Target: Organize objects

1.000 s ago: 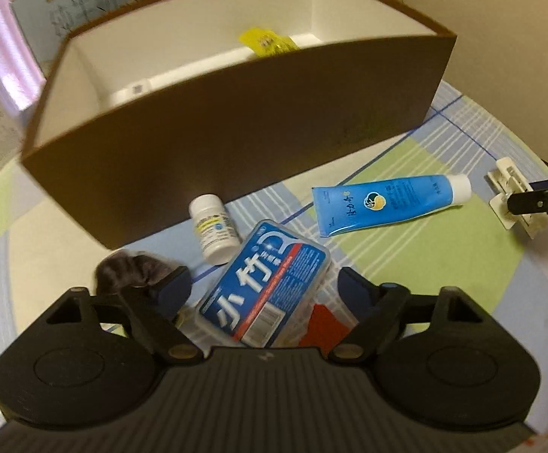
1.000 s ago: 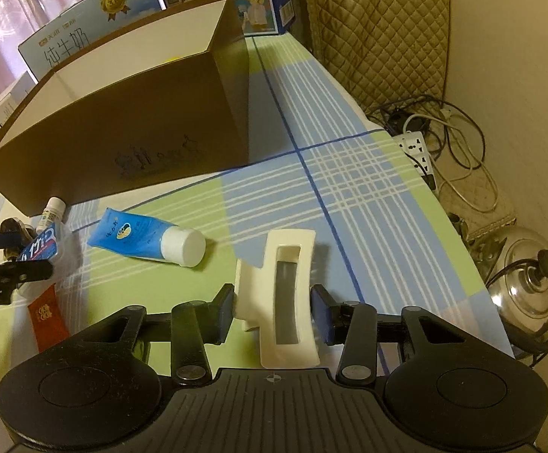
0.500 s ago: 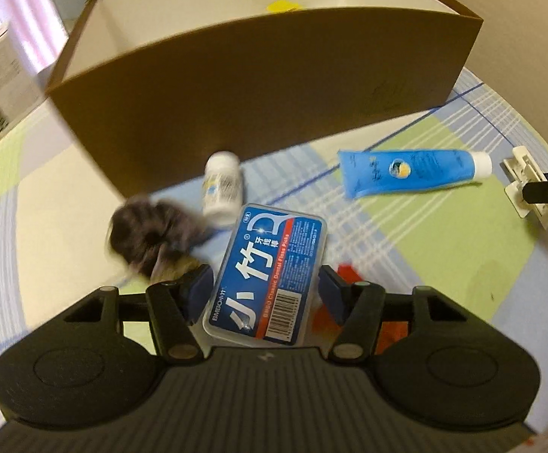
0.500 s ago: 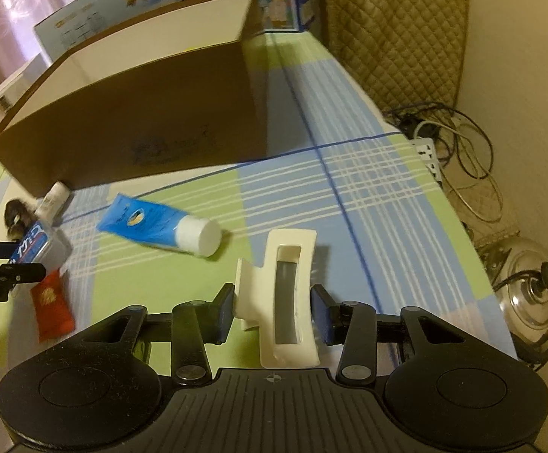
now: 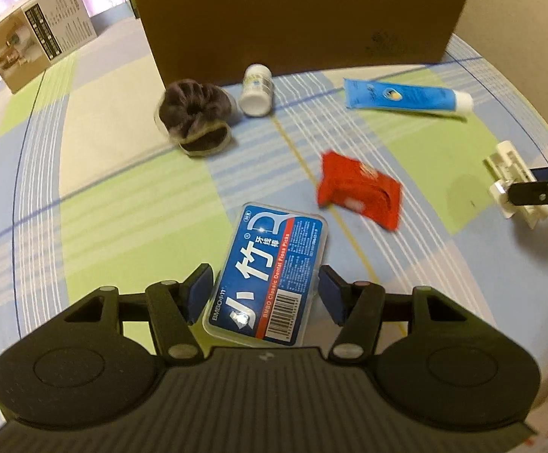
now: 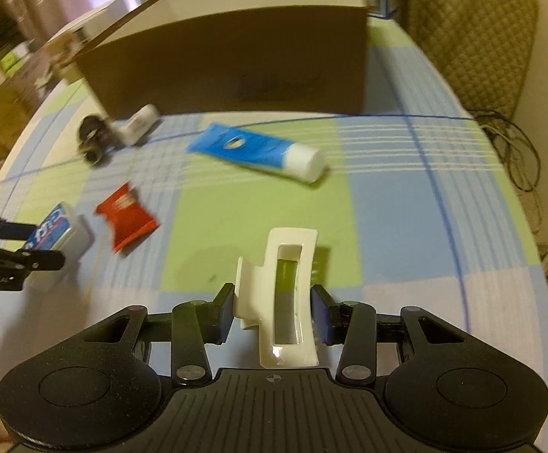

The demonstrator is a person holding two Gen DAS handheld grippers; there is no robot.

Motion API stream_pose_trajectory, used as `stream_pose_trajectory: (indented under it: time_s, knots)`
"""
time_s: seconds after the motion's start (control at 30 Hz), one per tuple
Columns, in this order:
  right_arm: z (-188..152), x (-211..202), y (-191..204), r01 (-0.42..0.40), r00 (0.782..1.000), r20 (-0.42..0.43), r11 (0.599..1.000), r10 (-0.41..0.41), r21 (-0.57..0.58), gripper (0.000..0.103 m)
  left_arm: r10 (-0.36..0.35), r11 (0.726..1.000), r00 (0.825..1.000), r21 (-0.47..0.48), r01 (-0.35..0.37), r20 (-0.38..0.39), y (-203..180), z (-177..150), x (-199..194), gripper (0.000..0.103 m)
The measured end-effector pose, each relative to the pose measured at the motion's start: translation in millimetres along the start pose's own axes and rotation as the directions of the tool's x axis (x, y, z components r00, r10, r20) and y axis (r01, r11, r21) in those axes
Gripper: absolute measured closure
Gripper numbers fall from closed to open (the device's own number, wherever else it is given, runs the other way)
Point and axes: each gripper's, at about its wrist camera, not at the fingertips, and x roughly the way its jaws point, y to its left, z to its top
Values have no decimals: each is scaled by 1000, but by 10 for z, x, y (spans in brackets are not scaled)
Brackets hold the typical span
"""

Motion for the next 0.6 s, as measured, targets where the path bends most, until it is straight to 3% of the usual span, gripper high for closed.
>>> stream_pose_trajectory:
  time_s: [0.17, 0.6]
  knots:
    - [-84, 0, 136, -13, 1000, 4, 999, 13, -37, 63, -35, 999, 999, -8, 35, -28, -109, -104, -5, 48]
    - [-71, 132, 180, 28, 999, 18, 999, -28, -26, 63, -6, 1000, 1000, -17, 6, -17, -309, -67, 95, 50]
